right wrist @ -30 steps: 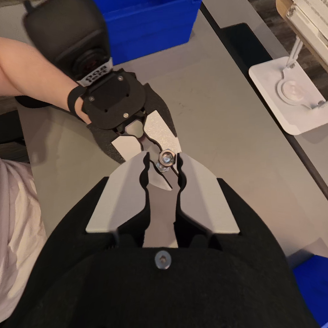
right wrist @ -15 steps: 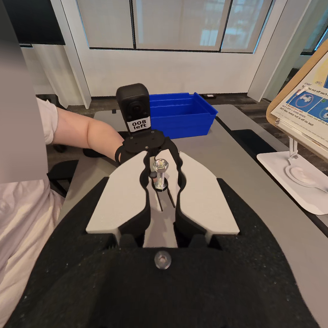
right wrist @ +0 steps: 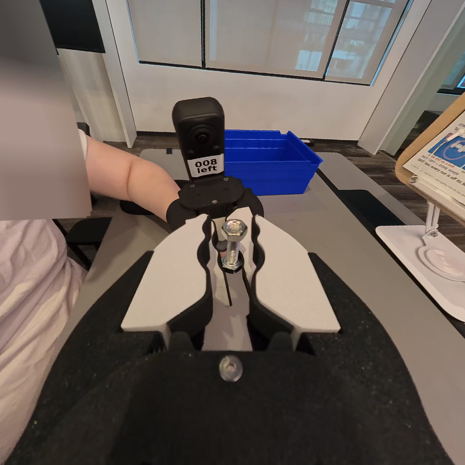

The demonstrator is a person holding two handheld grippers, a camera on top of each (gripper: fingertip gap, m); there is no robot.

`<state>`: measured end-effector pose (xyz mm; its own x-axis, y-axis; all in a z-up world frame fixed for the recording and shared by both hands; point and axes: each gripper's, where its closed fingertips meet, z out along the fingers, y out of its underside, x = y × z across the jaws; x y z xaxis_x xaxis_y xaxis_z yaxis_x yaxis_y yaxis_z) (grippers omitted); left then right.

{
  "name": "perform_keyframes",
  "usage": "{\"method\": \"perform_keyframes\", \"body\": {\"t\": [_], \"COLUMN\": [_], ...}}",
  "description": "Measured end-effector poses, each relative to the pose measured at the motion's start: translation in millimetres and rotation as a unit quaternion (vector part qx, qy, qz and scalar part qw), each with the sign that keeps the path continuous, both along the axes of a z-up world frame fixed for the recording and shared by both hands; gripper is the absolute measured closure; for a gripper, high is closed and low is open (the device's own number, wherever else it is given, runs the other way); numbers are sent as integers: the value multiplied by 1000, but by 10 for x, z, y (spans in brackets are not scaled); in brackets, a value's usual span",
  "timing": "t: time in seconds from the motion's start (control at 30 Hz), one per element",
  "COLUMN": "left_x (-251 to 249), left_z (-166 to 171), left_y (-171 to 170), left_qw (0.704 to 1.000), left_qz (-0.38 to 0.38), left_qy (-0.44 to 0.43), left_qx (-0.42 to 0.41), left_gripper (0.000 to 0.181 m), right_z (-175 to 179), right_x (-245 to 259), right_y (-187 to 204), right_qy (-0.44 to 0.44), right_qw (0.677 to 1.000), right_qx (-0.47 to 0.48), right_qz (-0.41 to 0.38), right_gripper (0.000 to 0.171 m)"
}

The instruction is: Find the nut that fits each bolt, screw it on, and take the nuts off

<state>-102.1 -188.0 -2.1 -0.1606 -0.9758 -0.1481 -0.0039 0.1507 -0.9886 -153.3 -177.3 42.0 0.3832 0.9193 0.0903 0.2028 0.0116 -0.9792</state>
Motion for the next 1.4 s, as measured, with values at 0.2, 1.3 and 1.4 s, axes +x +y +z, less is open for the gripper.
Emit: {"method": "perform_keyframes", "body": {"t": [0.2,1.3,1.4], "left_x": [3,-25,-24], "left_z": [-8,23,18], "left_y": [-15,-297,-294], "left_qw": [1000,997,997], "left_qz": [-2,-80,-80], "left_qy": [3,1,2], "left_qx": [2,-13,-14], "left_gripper": [167,167,167], "right_z": [-28,4,3], "right_x": [-16,43,38], "right_y": [-6,-195,-213], "right_qy": [-16,10,12], "right_qw": [1000,995,994], "right_qx": [12,0,-4], "right_qz": [-5,103,111], "right_gripper": [146,147,152]}}
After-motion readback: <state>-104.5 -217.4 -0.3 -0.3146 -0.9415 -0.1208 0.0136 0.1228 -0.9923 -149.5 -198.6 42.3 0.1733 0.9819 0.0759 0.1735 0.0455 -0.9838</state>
